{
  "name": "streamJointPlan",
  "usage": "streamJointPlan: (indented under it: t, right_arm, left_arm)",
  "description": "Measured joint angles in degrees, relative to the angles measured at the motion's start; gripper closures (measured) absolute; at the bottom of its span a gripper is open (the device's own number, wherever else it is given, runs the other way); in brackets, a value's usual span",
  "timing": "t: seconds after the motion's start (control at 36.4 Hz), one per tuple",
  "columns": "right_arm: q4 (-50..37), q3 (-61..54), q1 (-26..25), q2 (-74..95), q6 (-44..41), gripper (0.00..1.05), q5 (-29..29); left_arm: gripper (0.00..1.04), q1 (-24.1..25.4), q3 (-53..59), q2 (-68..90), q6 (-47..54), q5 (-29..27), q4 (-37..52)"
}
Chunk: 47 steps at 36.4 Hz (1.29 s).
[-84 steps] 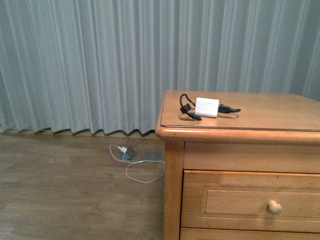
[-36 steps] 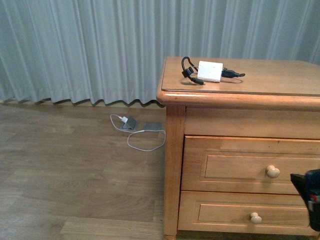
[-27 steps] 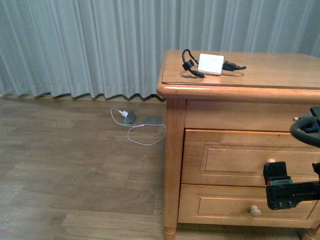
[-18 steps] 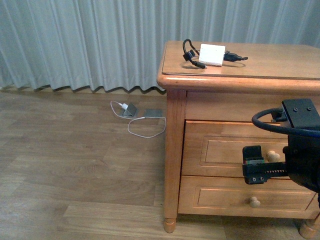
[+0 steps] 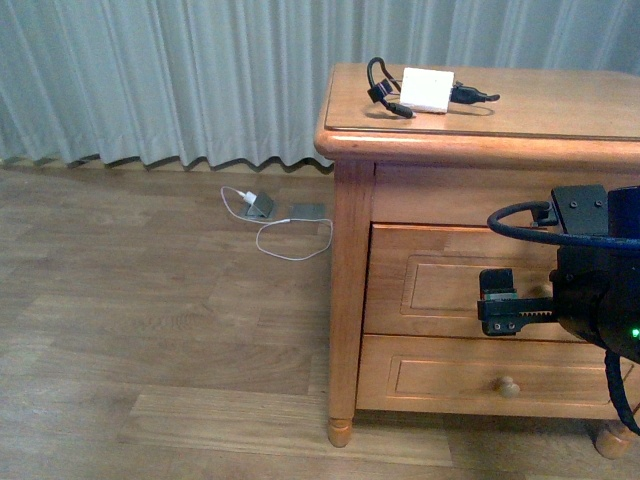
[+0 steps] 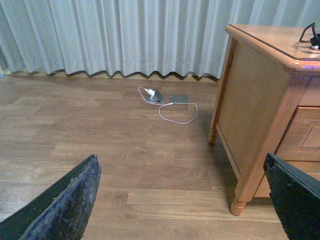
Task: Put charger into drawer
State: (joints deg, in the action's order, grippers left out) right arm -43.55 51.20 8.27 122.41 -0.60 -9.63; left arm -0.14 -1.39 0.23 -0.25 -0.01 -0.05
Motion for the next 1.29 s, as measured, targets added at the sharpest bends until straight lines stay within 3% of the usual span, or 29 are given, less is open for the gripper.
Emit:
streamJointPlan:
  t: [0.33, 0.6, 0.77, 1.29]
  right_arm:
    - [-0.20, 0.39, -0.28, 0.94, -0.63, 0.09, -0.17]
    - [-0.55, 0.39, -0.46, 0.94, -1.44, 0.62, -0.31]
    - [-0.76, 0.00, -0.96, 0.96, -2.16, 0.81, 0.24]
    - [-1.99, -9.62, -1.73, -4.92, -1.88, 0.82, 5.35]
  left_arm:
    - [0.06, -0.02, 0.00, 0.00, -0.02, 0.00, 0.00]
    - [0.06, -0.02, 0.00, 0.00, 0.00, 0.00, 0.00]
    - [0.06, 0.00, 0.00, 0.00, 0.00, 0.00, 0.00]
    - [0.06, 0.00, 0.00, 0.00, 0.00, 0.00, 0.00]
